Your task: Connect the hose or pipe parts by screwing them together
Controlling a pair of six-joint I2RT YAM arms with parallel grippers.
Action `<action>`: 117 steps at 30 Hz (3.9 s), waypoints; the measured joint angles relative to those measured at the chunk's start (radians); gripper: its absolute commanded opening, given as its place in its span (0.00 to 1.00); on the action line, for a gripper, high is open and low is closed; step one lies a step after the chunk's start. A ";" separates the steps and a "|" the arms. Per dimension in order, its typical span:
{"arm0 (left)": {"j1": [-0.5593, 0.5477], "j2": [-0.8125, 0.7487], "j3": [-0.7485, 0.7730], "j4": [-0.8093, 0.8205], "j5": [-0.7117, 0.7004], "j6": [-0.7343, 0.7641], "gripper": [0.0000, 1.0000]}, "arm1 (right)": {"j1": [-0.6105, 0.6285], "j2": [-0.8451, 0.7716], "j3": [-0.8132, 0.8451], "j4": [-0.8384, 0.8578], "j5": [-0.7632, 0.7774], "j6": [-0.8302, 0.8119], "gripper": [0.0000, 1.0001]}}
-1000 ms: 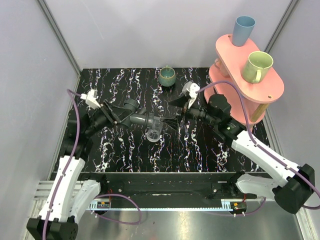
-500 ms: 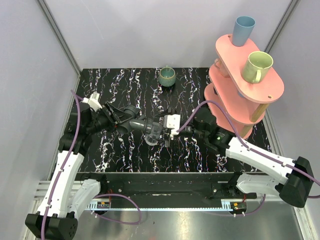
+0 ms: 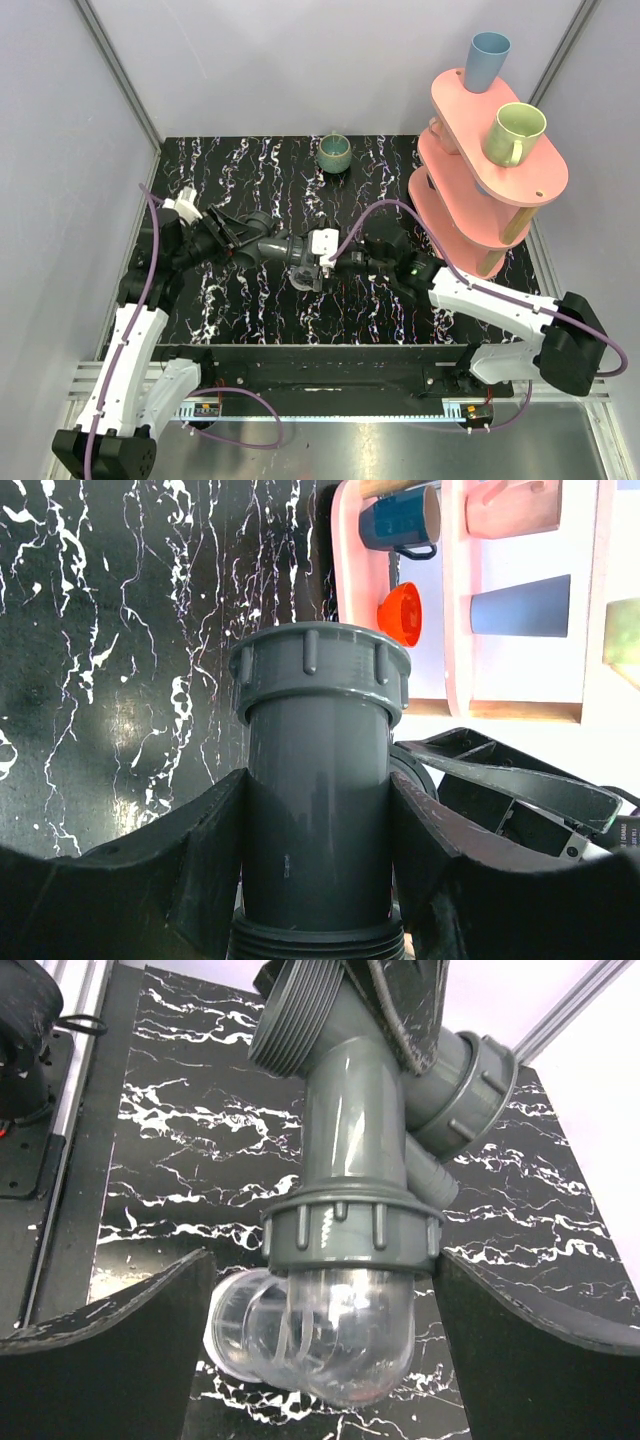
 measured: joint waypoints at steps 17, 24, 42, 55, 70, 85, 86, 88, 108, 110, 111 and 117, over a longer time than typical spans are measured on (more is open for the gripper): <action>0.008 -0.075 -0.207 0.240 0.007 0.016 0.00 | -0.015 0.108 0.005 0.101 0.058 0.279 0.27; 0.010 -0.167 -0.402 0.689 0.078 0.059 0.00 | -0.175 0.170 0.001 0.265 -0.233 0.745 0.23; -0.006 -0.105 -0.243 0.528 0.086 0.086 0.00 | -0.266 0.017 0.007 0.241 -0.211 0.915 1.00; -0.006 -0.010 -0.063 0.156 0.003 -0.005 0.00 | 0.068 -0.106 -0.024 0.055 0.100 0.027 1.00; -0.005 -0.004 -0.035 0.076 -0.003 -0.035 0.00 | 0.135 0.000 -0.023 0.037 0.304 -0.195 0.98; -0.001 -0.029 -0.077 0.121 -0.012 -0.009 0.00 | 0.128 0.049 -0.019 0.105 0.335 -0.087 0.41; 0.000 -0.034 -0.087 0.132 -0.011 0.007 0.00 | 0.123 0.054 -0.017 0.108 0.336 -0.069 0.35; 0.002 -0.049 -0.116 0.169 -0.010 0.036 0.00 | 0.107 0.062 -0.015 0.109 0.318 -0.027 0.23; 0.001 -0.159 -0.321 0.629 0.126 0.130 0.00 | -0.227 0.177 0.034 0.265 -0.358 0.919 0.96; -0.002 -0.146 -0.280 0.560 0.113 0.150 0.00 | -0.240 0.147 0.034 0.230 -0.304 0.901 1.00; -0.002 -0.137 -0.257 0.520 0.106 0.155 0.00 | -0.247 0.127 0.034 0.211 -0.275 0.880 1.00; -0.002 -0.073 -0.169 0.336 0.064 0.127 0.00 | -0.233 -0.003 0.035 0.068 -0.105 0.650 1.00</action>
